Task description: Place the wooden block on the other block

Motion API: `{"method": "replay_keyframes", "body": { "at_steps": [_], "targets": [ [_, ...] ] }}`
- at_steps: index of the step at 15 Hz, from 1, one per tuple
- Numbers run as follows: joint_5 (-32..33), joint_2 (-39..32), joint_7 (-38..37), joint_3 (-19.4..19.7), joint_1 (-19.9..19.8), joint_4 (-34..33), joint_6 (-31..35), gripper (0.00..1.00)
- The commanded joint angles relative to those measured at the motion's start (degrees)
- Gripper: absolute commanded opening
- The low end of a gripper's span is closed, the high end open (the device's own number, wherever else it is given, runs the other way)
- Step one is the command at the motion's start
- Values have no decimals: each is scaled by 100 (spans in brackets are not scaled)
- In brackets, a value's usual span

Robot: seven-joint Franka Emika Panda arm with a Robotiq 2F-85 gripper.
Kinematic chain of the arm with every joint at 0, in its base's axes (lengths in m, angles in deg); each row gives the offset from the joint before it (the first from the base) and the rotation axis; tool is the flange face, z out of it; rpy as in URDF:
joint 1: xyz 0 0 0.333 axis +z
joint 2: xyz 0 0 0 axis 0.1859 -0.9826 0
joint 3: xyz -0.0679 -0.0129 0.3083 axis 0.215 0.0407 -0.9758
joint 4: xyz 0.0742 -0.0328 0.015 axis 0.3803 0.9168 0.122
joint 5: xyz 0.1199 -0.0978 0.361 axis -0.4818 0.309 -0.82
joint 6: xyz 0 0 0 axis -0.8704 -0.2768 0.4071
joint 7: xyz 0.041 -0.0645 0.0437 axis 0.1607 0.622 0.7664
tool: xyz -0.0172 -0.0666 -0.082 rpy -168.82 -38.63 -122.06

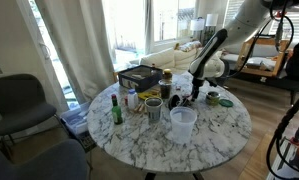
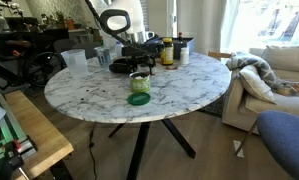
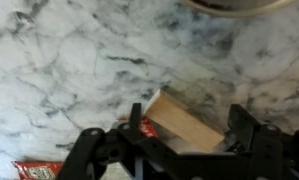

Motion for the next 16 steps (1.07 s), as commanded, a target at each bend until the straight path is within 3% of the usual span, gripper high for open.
{"method": "replay_keyframes", "body": {
  "at_steps": [1, 5, 9, 11, 13, 15, 16],
  "targets": [
    [-89, -146, 477, -80, -114, -168, -268, 86],
    [-98, -284, 871, -56, -125, -336, -408, 83],
    [-37, -227, 861, 167, 84, -466, -1280, 94],
    [-137, -124, 995, 161, 88, -458, -1526, 86],
    [-219, -32, 1121, 150, 83, -453, -1583, 70],
    [-275, 5, 1256, 143, 92, -439, -1537, 73],
    [-306, -10, 1379, 121, 82, -440, -1476, 68]
  ]
}}
